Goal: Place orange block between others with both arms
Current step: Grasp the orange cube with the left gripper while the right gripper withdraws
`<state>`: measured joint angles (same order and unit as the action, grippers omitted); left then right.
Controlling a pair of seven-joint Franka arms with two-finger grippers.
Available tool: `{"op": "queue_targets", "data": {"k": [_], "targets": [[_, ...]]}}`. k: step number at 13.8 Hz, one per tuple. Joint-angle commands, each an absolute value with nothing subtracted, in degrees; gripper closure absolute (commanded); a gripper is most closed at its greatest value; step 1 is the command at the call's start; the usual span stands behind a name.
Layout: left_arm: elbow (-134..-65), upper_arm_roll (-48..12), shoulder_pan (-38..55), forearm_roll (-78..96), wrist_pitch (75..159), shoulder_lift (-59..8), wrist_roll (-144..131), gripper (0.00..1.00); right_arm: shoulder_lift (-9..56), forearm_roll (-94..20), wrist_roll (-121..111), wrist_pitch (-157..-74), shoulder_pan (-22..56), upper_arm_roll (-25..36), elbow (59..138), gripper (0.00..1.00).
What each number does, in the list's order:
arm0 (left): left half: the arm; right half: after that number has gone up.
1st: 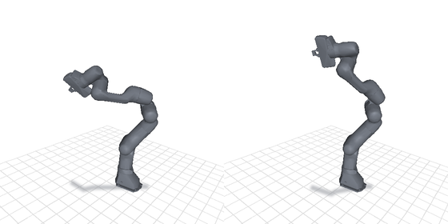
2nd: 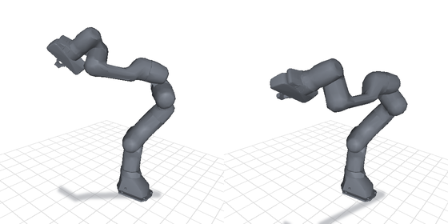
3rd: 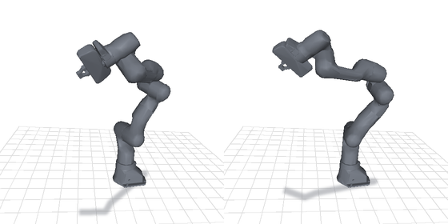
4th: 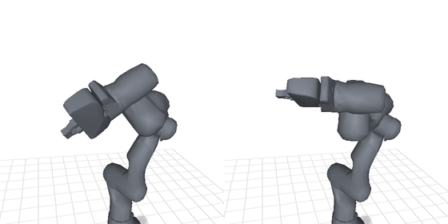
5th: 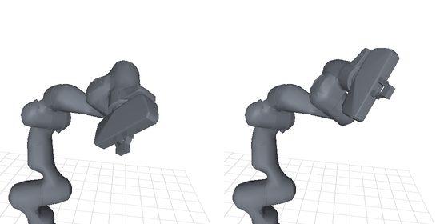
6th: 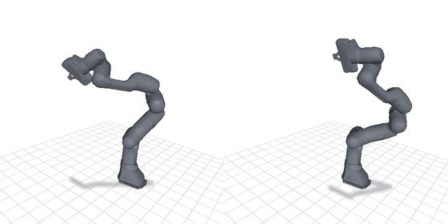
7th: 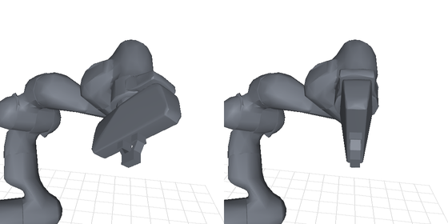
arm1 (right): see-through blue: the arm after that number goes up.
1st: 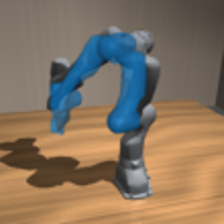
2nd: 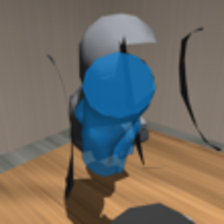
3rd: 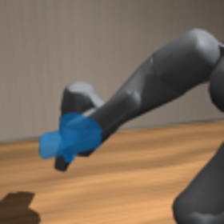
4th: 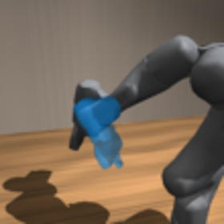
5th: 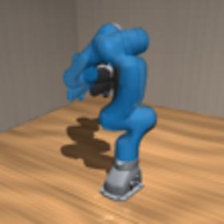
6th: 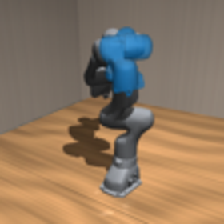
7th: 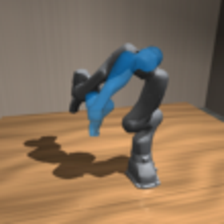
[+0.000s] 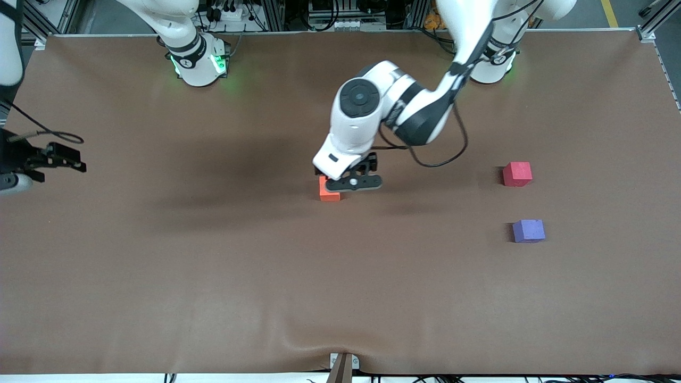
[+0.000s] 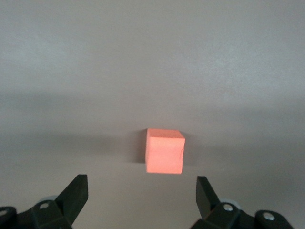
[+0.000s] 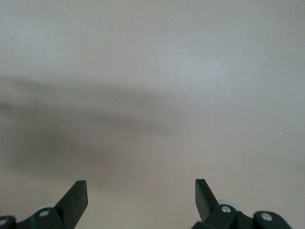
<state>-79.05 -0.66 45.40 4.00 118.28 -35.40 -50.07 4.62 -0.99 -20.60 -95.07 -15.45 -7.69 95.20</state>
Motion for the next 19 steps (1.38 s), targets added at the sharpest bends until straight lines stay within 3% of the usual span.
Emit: {"op": "queue_targets", "data": {"k": [1, 7, 19], "targets": [[-76.64, 0.17, 47.97, 2.38, 122.41, -40.33, -51.59, 0.0, 0.97, -2.02, -17.33, -93.96, -16.17, -8.61, 97.29, 0.0], [-76.82, 0.53, 49.3, 2.2, 124.8, -43.5, -54.93, 0.0, -3.51, -3.43, -15.03, -97.99, -15.73, -8.87, 103.09, 0.0], [-76.99, 0.26, 50.27, -1.41, 129.99, -48.51, -55.02, 0.0, -3.08, -2.64, -5.45, -98.26, -7.04, -9.05, 102.4, 0.0]]}}
